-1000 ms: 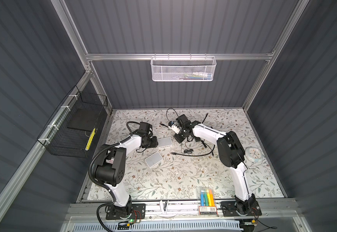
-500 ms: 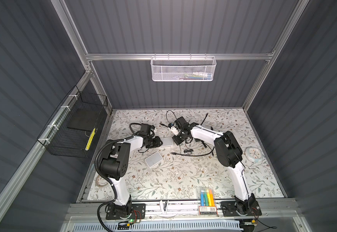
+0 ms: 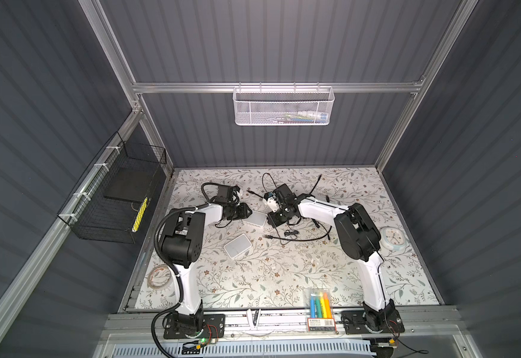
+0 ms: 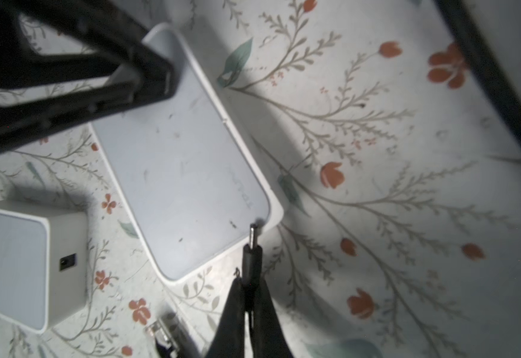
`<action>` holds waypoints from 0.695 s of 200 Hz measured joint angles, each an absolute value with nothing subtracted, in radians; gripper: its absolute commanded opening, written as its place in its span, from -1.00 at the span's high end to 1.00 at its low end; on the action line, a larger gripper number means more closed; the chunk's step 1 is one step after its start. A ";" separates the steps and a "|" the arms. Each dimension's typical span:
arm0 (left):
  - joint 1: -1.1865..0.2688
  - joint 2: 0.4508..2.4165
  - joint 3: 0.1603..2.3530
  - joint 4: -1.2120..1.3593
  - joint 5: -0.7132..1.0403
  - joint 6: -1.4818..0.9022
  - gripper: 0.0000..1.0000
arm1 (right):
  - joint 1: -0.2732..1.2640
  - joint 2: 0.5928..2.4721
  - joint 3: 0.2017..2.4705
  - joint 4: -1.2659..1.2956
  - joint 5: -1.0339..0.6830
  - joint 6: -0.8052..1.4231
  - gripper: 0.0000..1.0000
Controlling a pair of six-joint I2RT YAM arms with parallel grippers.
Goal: Insert the plug into the switch port
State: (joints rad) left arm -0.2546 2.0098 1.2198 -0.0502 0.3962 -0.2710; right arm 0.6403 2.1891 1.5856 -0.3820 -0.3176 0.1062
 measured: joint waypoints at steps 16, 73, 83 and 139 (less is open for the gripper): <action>-0.255 2.039 1.245 -0.028 0.418 -0.270 0.18 | 0.648 2.168 1.554 -0.348 -0.350 0.137 1.00; -0.246 2.058 1.284 -0.061 0.423 -0.236 0.12 | 0.653 2.116 1.522 -0.367 -0.316 0.086 1.00; -0.242 2.057 1.290 -0.075 0.420 -0.226 0.11 | 0.652 2.106 1.516 -0.398 -0.294 0.051 1.00; -0.223 2.016 1.291 -0.141 0.409 -0.181 0.04 | 0.649 2.120 1.548 -0.562 -0.189 -0.152 1.00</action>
